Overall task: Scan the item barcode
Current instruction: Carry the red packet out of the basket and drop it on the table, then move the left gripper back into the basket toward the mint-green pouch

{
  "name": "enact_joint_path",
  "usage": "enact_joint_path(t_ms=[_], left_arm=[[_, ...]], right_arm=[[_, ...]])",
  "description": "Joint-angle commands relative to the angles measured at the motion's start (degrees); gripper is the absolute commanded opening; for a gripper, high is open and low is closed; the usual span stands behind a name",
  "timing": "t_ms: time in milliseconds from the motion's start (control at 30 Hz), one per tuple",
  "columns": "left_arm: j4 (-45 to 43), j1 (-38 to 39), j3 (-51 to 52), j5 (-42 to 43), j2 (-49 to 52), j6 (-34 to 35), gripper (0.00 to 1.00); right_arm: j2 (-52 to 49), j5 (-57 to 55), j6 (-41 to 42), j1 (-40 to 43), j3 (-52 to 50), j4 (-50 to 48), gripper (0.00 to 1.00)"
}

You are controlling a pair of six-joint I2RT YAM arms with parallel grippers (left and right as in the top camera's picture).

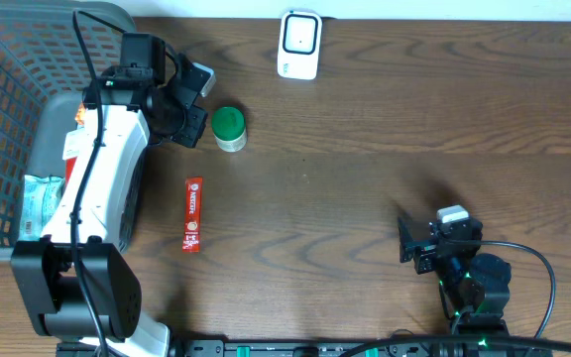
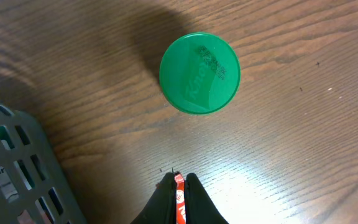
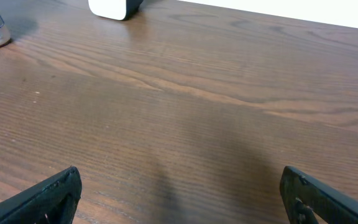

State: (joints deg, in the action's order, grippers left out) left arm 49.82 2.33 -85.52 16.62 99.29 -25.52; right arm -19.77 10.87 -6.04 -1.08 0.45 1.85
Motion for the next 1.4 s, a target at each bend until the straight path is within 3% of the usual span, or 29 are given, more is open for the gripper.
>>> enact_joint_path(t_ms=[0,633,1000,1100,1200,1300,1367], left_arm=[[-0.3,0.0,0.5,0.9,-0.3,-0.3,0.08],[-0.8,0.0,0.4,0.9,-1.1,-0.3,0.08],[-8.8,0.0,0.4,0.9,-17.8,0.9,0.09],[-13.9,0.0,0.4,-0.2,-25.6,0.8,0.15],[-18.6,0.0,0.4,-7.7,-31.3,0.8,0.17],[-21.7,-0.5,0.4,-17.4,-34.2,0.8,0.34],[-22.5,-2.4,0.4,-26.1,-34.9,0.8,0.51]], right_arm=[[-0.1,-0.1,0.8,-0.4,-0.1,-0.1,0.99],[-0.1,-0.1,0.8,-0.4,-0.1,-0.2,0.99],[-0.1,-0.1,0.8,-0.4,-0.1,-0.4,0.99],[-0.1,-0.1,0.8,-0.4,-0.1,-0.4,0.99],[-0.1,-0.1,0.8,-0.4,-0.1,-0.4,0.99],[-0.1,-0.1,0.8,-0.4,-0.1,-0.4,0.99],[-0.1,-0.1,0.8,-0.4,-0.1,-0.4,0.99]])
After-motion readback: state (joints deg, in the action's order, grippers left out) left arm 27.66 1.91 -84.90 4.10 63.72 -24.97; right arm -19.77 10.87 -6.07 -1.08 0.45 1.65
